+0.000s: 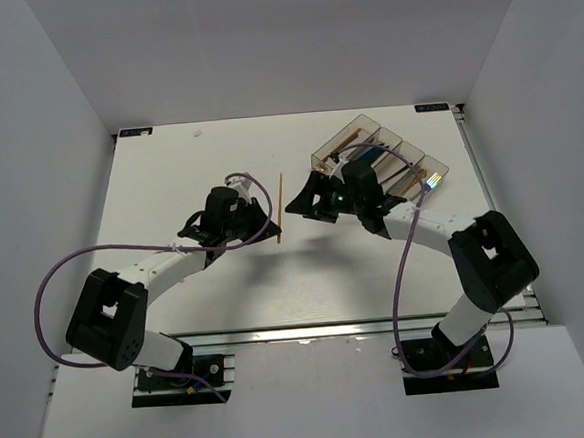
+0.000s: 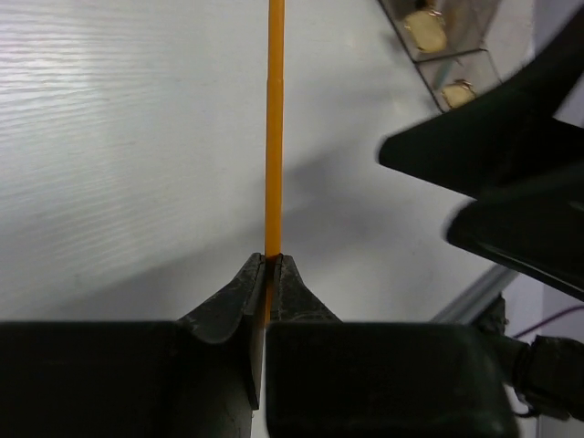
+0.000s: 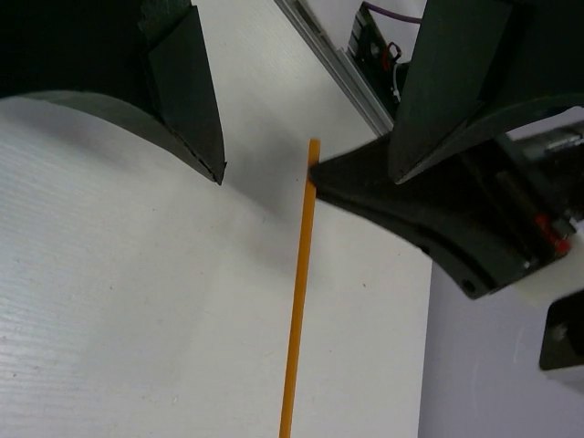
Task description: Sort the eating utensils into containers
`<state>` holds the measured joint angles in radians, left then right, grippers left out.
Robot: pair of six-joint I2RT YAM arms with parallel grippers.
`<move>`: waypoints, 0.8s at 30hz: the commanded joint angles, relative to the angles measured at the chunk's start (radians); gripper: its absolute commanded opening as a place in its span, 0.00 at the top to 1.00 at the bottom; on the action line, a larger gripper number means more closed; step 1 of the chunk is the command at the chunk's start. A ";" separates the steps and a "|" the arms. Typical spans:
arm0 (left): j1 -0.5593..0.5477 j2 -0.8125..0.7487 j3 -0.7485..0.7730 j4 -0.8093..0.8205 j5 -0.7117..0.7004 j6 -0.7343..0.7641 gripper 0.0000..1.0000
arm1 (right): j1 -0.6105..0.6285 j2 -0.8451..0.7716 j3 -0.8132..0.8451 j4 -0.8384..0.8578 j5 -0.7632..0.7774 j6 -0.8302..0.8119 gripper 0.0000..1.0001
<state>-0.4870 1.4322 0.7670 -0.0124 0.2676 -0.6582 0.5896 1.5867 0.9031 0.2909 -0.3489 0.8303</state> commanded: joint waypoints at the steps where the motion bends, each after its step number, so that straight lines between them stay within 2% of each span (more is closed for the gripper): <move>1: -0.015 -0.059 -0.021 0.115 0.114 0.011 1.00 | 0.024 0.045 0.086 0.015 0.054 0.035 0.24; 9: -0.038 -0.036 -0.035 0.173 0.180 -0.009 1.00 | 0.044 0.104 0.131 0.011 0.079 0.036 0.29; 10: -0.041 -0.035 -0.037 0.181 0.180 -0.011 1.00 | 0.045 0.111 0.134 0.014 0.076 0.038 0.32; 13: -0.044 -0.033 -0.029 0.172 0.176 -0.006 1.00 | 0.047 0.128 0.143 0.025 0.057 0.041 0.58; 14: -0.044 -0.039 -0.023 0.167 0.176 -0.006 0.96 | 0.047 0.128 0.145 0.027 0.053 0.043 0.74; 16: -0.044 -0.049 -0.012 0.138 0.145 0.005 0.82 | 0.046 0.130 0.145 0.037 0.053 0.041 0.92; 17: -0.044 -0.061 -0.003 0.125 0.133 0.008 0.58 | 0.047 0.128 0.143 0.039 0.054 0.041 1.00; 19: -0.044 -0.072 0.034 0.030 0.047 0.028 0.29 | 0.041 0.124 0.146 0.031 0.068 0.038 1.00; 20: -0.044 -0.087 0.050 -0.015 0.010 0.037 0.10 | 0.038 0.122 0.155 0.019 0.088 0.027 1.00; 21: -0.044 -0.096 0.084 -0.065 -0.034 0.043 0.02 | 0.024 0.116 0.160 0.007 0.100 0.026 1.00; 24: -0.044 -0.142 0.136 -0.252 -0.227 0.077 0.02 | -0.026 0.105 0.164 -0.012 0.132 0.023 1.00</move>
<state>-0.5301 1.3792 0.8291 -0.0856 0.2405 -0.6254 0.6113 1.7161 1.0195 0.2821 -0.2729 0.8738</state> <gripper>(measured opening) 0.981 0.091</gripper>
